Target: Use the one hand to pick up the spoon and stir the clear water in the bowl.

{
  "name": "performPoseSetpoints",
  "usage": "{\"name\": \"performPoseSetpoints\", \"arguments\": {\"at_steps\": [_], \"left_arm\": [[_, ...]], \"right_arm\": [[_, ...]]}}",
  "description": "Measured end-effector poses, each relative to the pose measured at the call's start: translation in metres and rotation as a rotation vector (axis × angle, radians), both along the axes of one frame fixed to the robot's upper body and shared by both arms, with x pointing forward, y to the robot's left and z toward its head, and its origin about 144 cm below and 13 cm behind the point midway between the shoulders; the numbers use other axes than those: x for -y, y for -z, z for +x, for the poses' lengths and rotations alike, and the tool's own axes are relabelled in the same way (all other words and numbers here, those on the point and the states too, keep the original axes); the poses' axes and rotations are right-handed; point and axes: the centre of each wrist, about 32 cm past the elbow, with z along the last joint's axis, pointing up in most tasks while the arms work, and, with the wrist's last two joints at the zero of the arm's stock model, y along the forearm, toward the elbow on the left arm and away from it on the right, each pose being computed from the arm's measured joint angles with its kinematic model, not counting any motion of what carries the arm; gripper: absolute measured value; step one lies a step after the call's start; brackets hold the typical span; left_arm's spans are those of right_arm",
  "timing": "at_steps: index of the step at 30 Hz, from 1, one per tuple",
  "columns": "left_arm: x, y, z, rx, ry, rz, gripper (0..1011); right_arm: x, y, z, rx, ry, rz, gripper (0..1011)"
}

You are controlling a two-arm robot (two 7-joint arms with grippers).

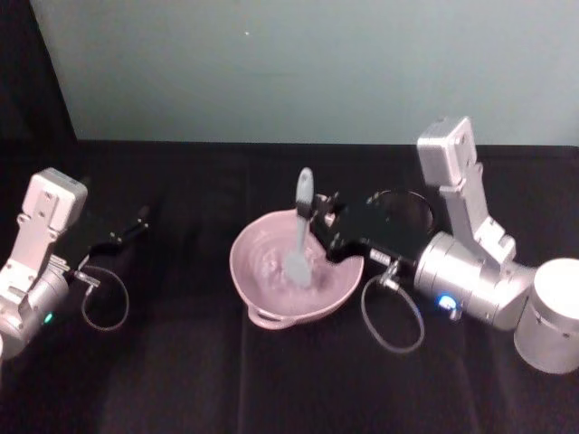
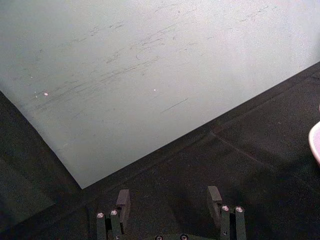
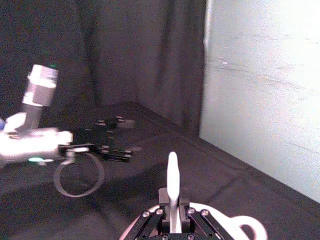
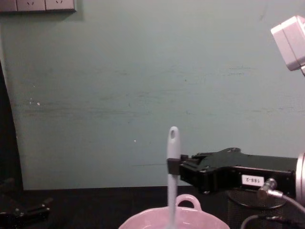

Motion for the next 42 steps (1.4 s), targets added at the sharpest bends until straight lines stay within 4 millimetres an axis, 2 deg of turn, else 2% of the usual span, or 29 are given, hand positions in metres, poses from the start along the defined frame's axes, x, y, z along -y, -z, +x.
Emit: {"name": "performPoseSetpoints", "arguments": {"at_steps": [4, 8, 15, 21, 26, 31, 35, 42], "left_arm": [[0.000, 0.000, 0.000, 0.000, 0.000, 0.000, 1011], [0.000, 0.000, 0.000, 0.000, 0.000, 0.000, 1011], [0.000, 0.000, 0.000, 0.000, 0.000, 0.000, 1011], [0.000, 0.000, 0.000, 0.000, 0.000, 0.000, 1011], [0.000, 0.000, 0.000, 0.000, 0.000, 0.000, 1011], [0.000, 0.000, 0.000, 0.000, 0.000, 0.000, 1011], [0.000, 0.000, 0.000, 0.000, 0.000, 0.000, 1011], [0.000, 0.000, 0.000, 0.000, 0.000, 0.000, 1011]], "right_arm": [[-0.012, 0.002, -0.007, -0.012, -0.042, 0.021, 109], [-0.021, 0.004, -0.005, -0.018, -0.049, 0.031, 110], [-0.032, 0.003, 0.018, -0.002, -0.002, 0.051, 111], [-0.026, 0.003, 0.037, 0.028, 0.078, 0.024, 110], [-0.015, 0.002, 0.042, 0.038, 0.126, -0.017, 110], [-0.004, -0.001, 0.037, 0.036, 0.140, -0.044, 110], [0.004, -0.004, 0.022, 0.023, 0.110, -0.047, 110], [0.001, -0.006, -0.002, -0.006, 0.038, -0.013, 110]]}}
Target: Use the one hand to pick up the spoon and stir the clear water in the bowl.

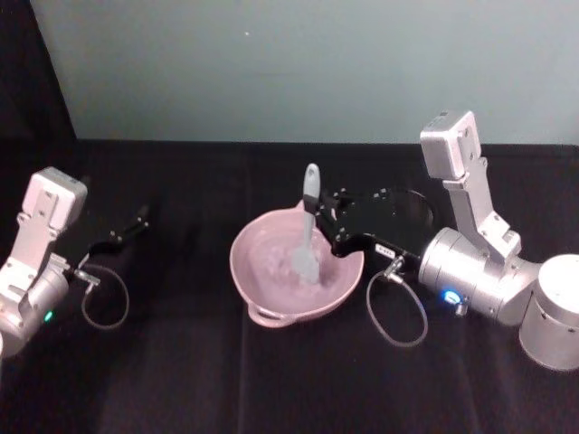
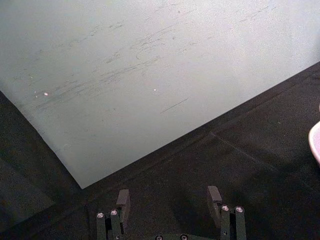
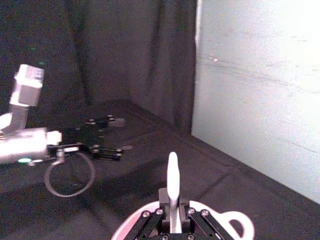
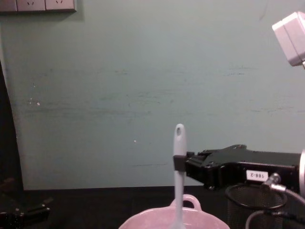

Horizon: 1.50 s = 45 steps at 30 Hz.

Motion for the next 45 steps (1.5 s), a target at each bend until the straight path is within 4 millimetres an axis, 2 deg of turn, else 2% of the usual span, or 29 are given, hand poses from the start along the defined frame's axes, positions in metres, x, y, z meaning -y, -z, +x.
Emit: {"name": "performPoseSetpoints", "arguments": {"at_steps": [4, 9, 14, 21, 26, 32, 40, 45], "left_arm": [[0.000, 0.000, 0.000, 0.000, 0.000, 0.000, 1011], [0.000, 0.000, 0.000, 0.000, 0.000, 0.000, 1011], [0.000, 0.000, 0.000, 0.000, 0.000, 0.000, 1011], [0.000, 0.000, 0.000, 0.000, 0.000, 0.000, 1011], [0.000, 0.000, 0.000, 0.000, 0.000, 0.000, 1011], [0.000, 0.000, 0.000, 0.000, 0.000, 0.000, 1011], [0.000, 0.000, 0.000, 0.000, 0.000, 0.000, 1011], [0.000, 0.000, 0.000, 0.000, 0.000, 0.000, 1011]], "right_arm": [[-0.011, 0.003, -0.008, -0.023, -0.044, 0.013, 110], [-0.025, 0.007, -0.005, -0.028, -0.071, 0.019, 110], [-0.037, 0.010, 0.009, -0.013, -0.061, 0.026, 110], [-0.040, 0.015, 0.028, 0.024, -0.018, 0.011, 110], [-0.031, 0.017, 0.040, 0.048, 0.045, -0.016, 110], [-0.016, 0.015, 0.040, 0.054, 0.089, -0.039, 110], [0.002, 0.008, 0.020, 0.031, 0.077, -0.039, 110], [0.003, 0.005, 0.005, 0.007, 0.040, -0.014, 110]]}}
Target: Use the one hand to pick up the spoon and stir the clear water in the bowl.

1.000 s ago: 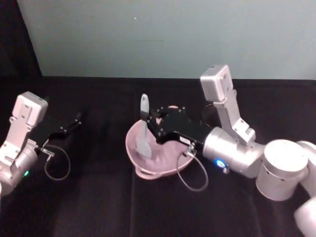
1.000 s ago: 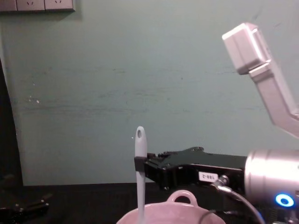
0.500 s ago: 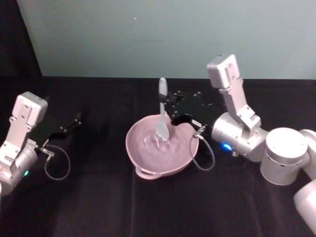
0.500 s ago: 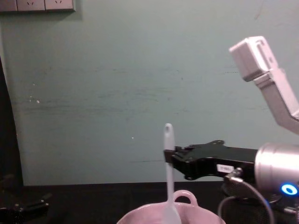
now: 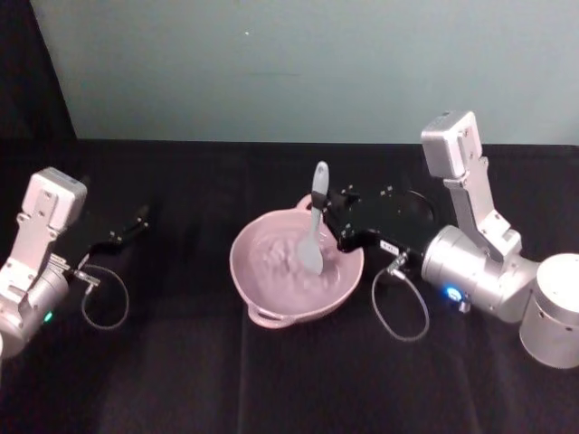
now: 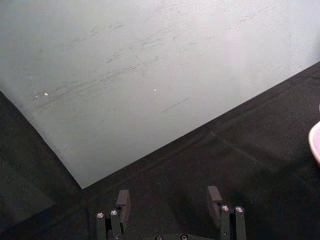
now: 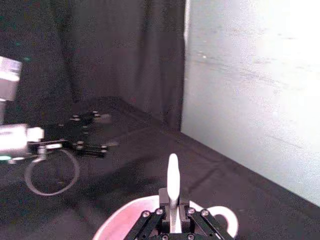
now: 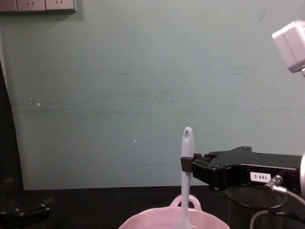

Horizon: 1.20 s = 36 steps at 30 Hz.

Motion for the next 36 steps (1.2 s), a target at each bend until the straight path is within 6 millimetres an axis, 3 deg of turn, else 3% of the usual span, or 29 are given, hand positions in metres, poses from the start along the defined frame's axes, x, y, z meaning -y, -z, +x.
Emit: {"name": "performPoseSetpoints", "arguments": {"at_steps": [9, 21, 27, 36], "left_arm": [[0.000, 0.000, 0.000, 0.000, 0.000, 0.000, 1011], [0.000, 0.000, 0.000, 0.000, 0.000, 0.000, 1011], [0.000, 0.000, 0.000, 0.000, 0.000, 0.000, 1011], [0.000, 0.000, 0.000, 0.000, 0.000, 0.000, 1011]], "right_arm": [[-0.017, 0.000, -0.013, -0.069, -0.083, 0.056, 110], [-0.042, 0.011, 0.012, -0.047, -0.070, 0.076, 110], [-0.035, 0.012, 0.027, -0.023, -0.004, 0.058, 110], [-0.012, 0.008, 0.028, 0.003, 0.046, 0.009, 110]]}}
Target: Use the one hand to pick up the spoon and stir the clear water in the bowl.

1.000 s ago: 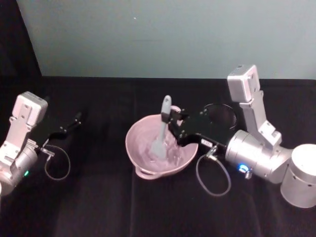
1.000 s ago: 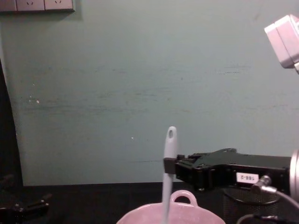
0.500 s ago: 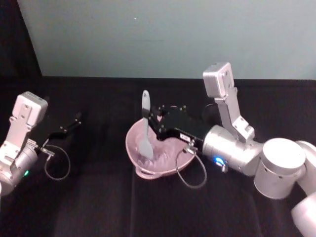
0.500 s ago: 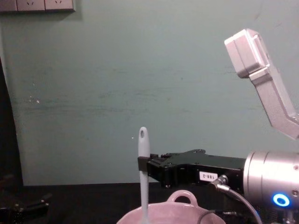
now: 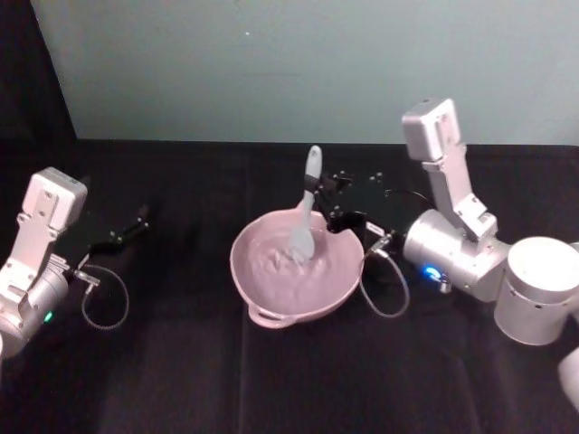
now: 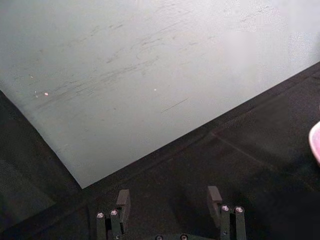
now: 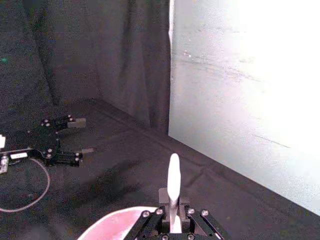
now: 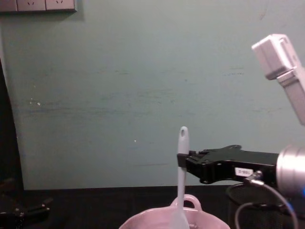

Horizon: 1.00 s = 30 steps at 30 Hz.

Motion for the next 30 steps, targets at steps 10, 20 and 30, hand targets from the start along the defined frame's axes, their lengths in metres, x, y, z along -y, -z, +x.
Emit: {"name": "performPoseSetpoints", "arguments": {"at_steps": [10, 20, 30], "left_arm": [[0.000, 0.000, 0.000, 0.000, 0.000, 0.000, 1011], [0.000, 0.000, 0.000, 0.000, 0.000, 0.000, 1011], [0.000, 0.000, 0.000, 0.000, 0.000, 0.000, 1011]], "right_arm": [[0.015, -0.009, -0.023, -0.026, -0.005, 0.071, 110], [0.037, -0.036, -0.036, -0.056, -0.008, 0.195, 110], [0.061, -0.069, -0.037, -0.176, 0.014, 0.330, 110]]}}
